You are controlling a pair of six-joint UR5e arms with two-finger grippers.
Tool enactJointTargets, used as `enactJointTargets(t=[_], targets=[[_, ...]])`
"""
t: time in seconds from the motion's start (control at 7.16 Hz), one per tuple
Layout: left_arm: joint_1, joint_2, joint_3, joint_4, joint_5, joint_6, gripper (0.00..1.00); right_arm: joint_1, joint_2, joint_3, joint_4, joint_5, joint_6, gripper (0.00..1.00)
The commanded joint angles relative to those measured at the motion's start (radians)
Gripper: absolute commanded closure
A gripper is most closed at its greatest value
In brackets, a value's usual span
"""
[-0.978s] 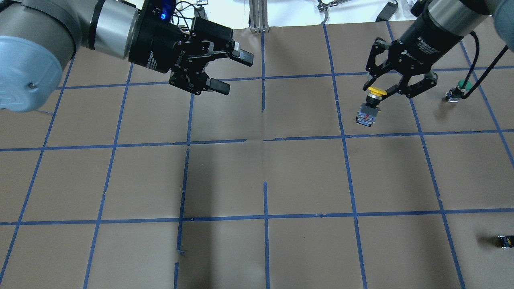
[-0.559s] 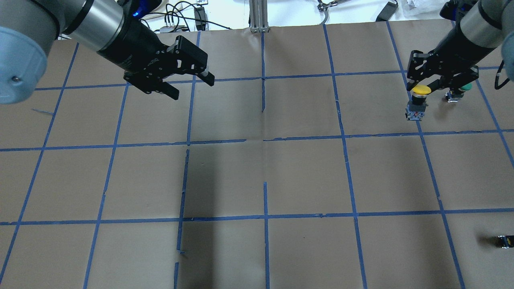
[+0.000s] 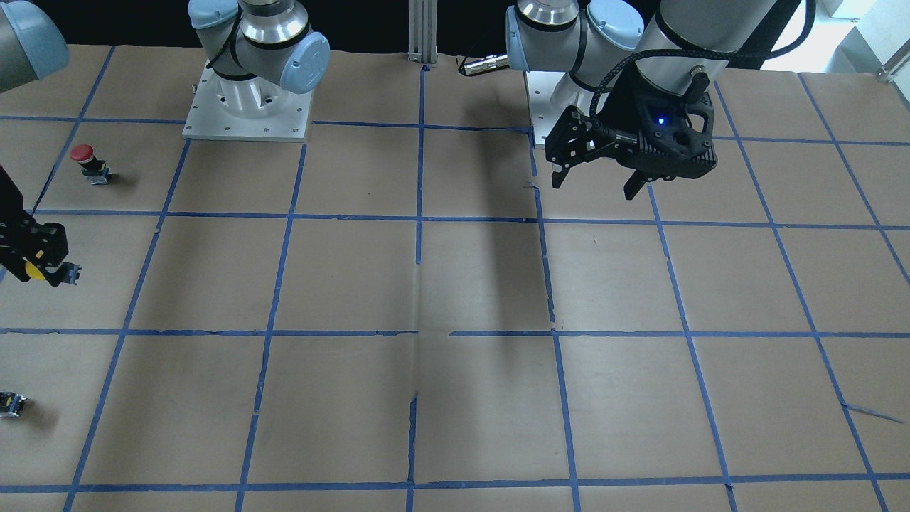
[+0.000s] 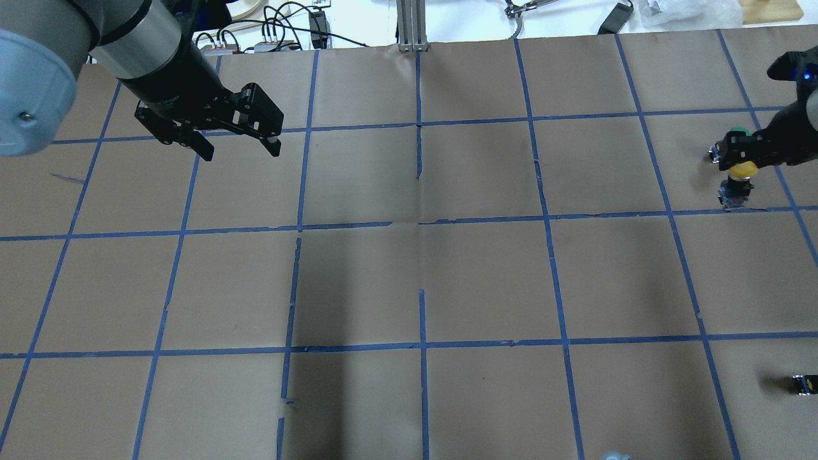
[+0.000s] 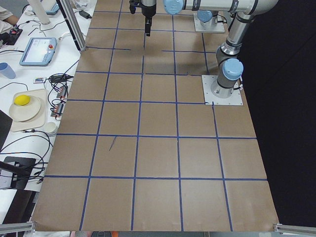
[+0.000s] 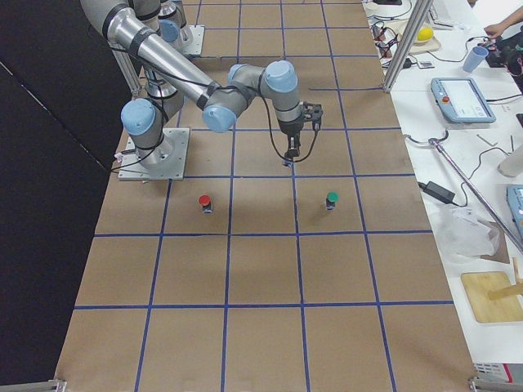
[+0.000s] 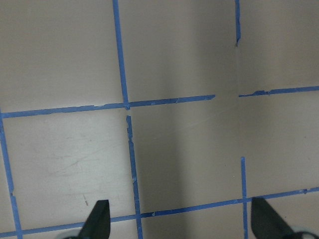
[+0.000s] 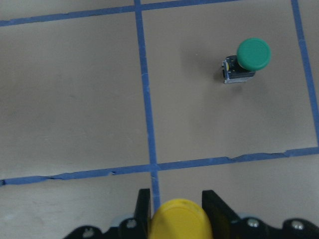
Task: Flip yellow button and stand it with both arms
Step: 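Lower the button upright onto the table with the right gripper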
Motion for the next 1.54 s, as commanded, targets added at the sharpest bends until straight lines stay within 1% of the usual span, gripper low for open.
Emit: enactJointTargets(t=[0.0,0.14,0.28,0.42,0.56,0.84,0.98,1.4], targets=[[-0.004,0.025,-0.018,-0.009,0.03,0.009,0.0,-0.148,0.005,0.06,-0.053,0.09,-0.161,0.85],[-0.004,0.022,-0.018,-0.008,0.073,0.011,0.0,-0.156,0.014,0.075,-0.061,0.117,-0.203,0.85],[-0.004,0.021,-0.019,-0.008,0.073,0.011,0.0,-0.173,0.018,0.083,-0.073,0.117,-0.212,0.84],[-0.004,0.021,-0.019,-0.009,0.075,0.014,0.0,-0.213,0.025,0.109,-0.077,0.139,-0.234,0.85],[-0.004,0.021,-0.018,-0.008,0.073,0.014,0.0,-0.227,0.047,0.137,-0.122,0.175,-0.258,0.84],[-0.004,0.021,-0.018,-0.008,0.073,0.014,0.0,-0.231,0.105,0.152,-0.187,0.179,-0.265,0.84],[-0.004,0.021,-0.018,-0.008,0.073,0.014,0.0,-0.233,0.116,0.152,-0.204,0.177,-0.263,0.84],[-0.004,0.021,-0.018,-0.009,0.075,0.014,0.0,-0.25,0.123,0.152,-0.205,0.179,-0.266,0.81]])
